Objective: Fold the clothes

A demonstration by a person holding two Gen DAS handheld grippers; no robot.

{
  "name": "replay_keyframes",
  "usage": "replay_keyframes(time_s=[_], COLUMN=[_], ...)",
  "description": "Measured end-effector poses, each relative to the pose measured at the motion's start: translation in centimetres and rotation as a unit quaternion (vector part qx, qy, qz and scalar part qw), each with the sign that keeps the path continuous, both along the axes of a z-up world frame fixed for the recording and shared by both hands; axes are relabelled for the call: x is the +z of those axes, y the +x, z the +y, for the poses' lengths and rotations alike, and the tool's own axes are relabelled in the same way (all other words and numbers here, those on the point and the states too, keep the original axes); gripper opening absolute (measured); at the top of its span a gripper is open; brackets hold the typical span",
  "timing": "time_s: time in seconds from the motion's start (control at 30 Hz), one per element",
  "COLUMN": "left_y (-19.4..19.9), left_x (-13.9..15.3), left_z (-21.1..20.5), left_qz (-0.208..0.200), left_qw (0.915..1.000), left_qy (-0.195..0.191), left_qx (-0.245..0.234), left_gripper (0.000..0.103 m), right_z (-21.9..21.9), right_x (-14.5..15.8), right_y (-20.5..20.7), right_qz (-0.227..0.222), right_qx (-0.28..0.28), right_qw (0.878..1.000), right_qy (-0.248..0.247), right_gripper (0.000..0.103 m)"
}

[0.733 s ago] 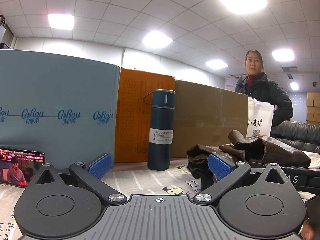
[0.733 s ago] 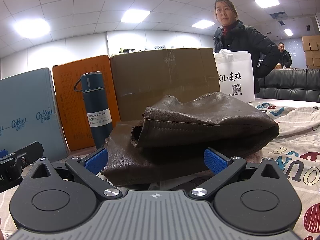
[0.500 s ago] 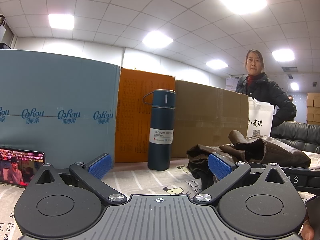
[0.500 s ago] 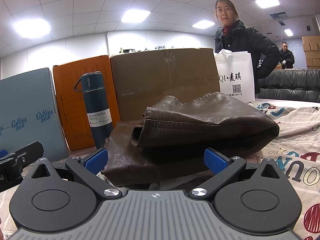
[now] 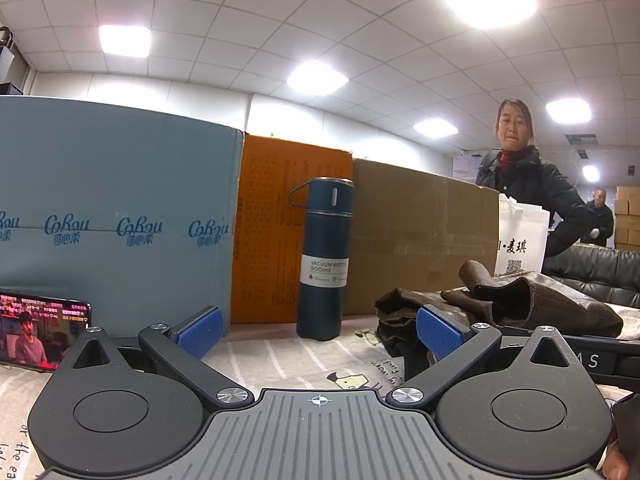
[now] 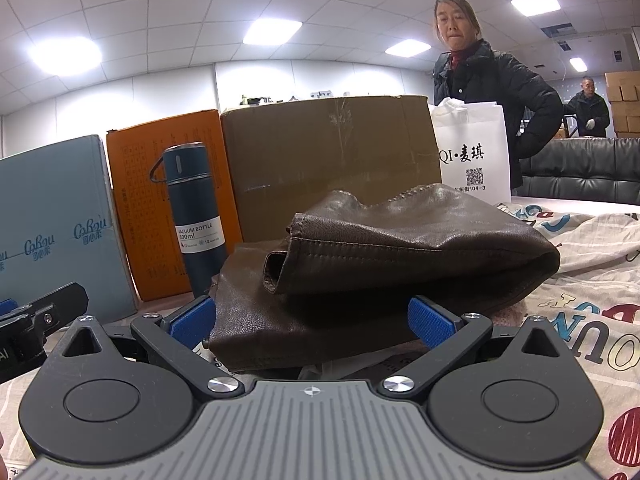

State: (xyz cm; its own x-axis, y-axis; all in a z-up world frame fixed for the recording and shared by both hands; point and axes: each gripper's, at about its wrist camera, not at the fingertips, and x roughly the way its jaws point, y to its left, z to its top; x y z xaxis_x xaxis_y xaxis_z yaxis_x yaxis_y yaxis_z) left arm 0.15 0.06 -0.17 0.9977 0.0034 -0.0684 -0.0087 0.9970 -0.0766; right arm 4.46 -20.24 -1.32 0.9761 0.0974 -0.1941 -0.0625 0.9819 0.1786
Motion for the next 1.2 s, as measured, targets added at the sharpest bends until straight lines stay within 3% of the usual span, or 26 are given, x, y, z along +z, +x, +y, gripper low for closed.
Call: replay_keyframes(time_s=[1.2], left_y=[-0.06], left_x=[0.21], left_z=[-0.27], left_qz=[-0.001], left_qw=[1.0], left_qy=[0.003], left_qx=[0.002], left_gripper=[0.103], right_z=[-0.09], right_x=[0.04], right_y=[0.41], right_qz=[0.002], right_qx=[0.004], right_qw=[1.0], right_qy=[0.001], right_gripper=[0.103])
